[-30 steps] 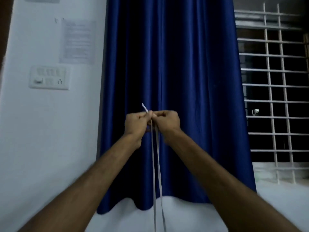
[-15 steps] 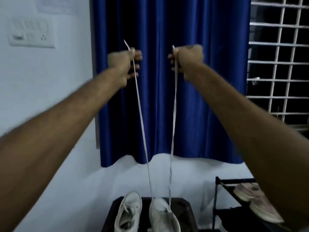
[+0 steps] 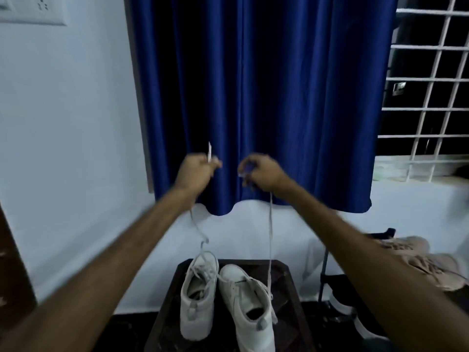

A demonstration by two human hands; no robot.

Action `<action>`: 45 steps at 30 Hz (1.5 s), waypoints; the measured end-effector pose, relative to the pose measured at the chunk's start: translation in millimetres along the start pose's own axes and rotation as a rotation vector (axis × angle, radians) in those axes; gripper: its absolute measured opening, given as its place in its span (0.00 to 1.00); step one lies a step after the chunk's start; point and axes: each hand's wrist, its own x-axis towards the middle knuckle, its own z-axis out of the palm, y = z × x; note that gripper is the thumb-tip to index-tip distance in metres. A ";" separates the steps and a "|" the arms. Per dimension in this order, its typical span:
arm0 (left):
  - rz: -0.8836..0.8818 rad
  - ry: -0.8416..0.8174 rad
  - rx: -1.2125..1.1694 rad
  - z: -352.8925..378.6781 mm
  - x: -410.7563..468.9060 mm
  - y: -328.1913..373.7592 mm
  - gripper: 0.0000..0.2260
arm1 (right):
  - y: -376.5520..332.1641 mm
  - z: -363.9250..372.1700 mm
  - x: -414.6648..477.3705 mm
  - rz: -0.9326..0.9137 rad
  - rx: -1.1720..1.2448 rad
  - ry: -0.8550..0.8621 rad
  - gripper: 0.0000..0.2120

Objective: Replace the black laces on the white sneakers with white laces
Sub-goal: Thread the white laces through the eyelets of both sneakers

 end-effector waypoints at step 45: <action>0.031 -0.037 -0.629 -15.1 71.4 99.7 0.09 | -77.4 -64.2 49.6 0.043 0.398 0.276 0.06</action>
